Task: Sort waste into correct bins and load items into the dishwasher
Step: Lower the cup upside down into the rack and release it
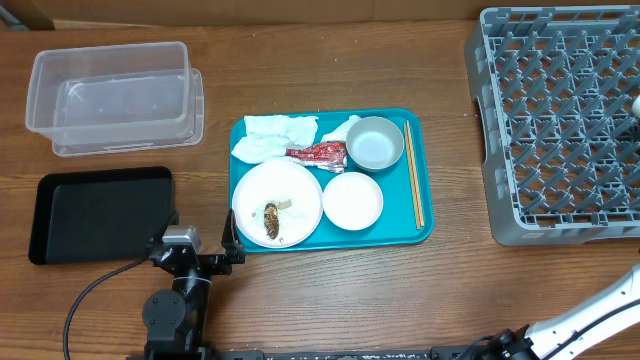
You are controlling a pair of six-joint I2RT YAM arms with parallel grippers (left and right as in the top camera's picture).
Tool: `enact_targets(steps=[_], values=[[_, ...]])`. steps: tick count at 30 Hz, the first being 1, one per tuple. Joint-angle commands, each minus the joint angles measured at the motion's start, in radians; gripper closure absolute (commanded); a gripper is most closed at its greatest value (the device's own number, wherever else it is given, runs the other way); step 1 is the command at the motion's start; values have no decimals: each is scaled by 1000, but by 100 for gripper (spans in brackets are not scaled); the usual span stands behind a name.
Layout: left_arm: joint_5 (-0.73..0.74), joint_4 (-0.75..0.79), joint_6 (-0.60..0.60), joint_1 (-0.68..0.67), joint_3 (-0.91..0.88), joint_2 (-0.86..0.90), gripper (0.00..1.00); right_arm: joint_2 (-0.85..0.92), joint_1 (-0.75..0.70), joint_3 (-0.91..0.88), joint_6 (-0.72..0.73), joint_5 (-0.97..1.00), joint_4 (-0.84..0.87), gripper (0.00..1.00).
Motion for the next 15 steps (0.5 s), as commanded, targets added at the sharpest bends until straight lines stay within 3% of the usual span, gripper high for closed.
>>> enact_targets(steps=[1, 11, 15], values=[[-4, -1, 11, 8, -4, -8, 0, 40, -7, -11, -34, 5, 6, 96], [-4, -1, 11, 8, -4, -8, 0, 40, -7, -120, -24, 84, 76, 96], [-4, -1, 11, 8, -4, -8, 0, 40, -19, -117, 84, 199, 81, 96]])
